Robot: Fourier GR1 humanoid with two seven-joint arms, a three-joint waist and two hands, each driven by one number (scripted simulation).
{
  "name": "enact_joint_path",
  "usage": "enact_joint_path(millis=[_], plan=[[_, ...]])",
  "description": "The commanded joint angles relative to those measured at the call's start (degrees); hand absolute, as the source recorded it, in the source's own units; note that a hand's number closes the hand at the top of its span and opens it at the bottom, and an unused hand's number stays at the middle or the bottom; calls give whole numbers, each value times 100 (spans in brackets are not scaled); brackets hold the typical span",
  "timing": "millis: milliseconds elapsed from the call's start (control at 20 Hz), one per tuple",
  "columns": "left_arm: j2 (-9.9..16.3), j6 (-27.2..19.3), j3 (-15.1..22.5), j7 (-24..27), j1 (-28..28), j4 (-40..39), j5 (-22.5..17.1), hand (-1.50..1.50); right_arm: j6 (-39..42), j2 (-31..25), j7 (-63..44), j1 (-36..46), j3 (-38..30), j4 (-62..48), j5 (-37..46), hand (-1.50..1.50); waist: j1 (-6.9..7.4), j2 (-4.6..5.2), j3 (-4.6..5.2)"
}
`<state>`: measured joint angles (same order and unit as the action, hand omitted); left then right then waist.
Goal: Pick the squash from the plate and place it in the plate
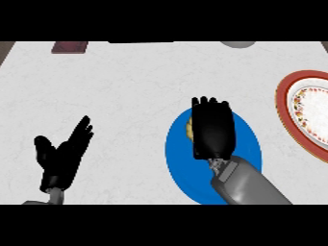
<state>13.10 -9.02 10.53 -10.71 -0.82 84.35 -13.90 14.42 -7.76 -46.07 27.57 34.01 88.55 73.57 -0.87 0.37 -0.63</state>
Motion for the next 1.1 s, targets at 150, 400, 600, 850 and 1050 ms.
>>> enact_joint_path(millis=[150, 400, 600, 850, 1050], plan=[[-20, 69, 19, -23, -28, -29, -46, 0, -1848, 608, -2215, 543, -1977, -413, 820, 150, 103, 68, 47], [-169, 41, 232, 117, -130, -80, 104, 0, -3015, 765, -2969, 963, -2568, -814, 1732, 150, 313, 78, 58], [-129, -11, 142, 16, -11, -79, 108, 0, -3625, 770, -3215, 963, -3069, -823, 2235, 150, 235, 32, 56], [-142, 38, 159, -14, 49, -60, 98, 0, -4848, 773, -2977, 699, -3690, -808, 2391, 150, 240, 48, 45], [-91, 59, 73, 73, -45, -216, 122, 0, -5510, 773, -2590, 365, -4290, -1056, 2766, 150, 176, 26, 55]])
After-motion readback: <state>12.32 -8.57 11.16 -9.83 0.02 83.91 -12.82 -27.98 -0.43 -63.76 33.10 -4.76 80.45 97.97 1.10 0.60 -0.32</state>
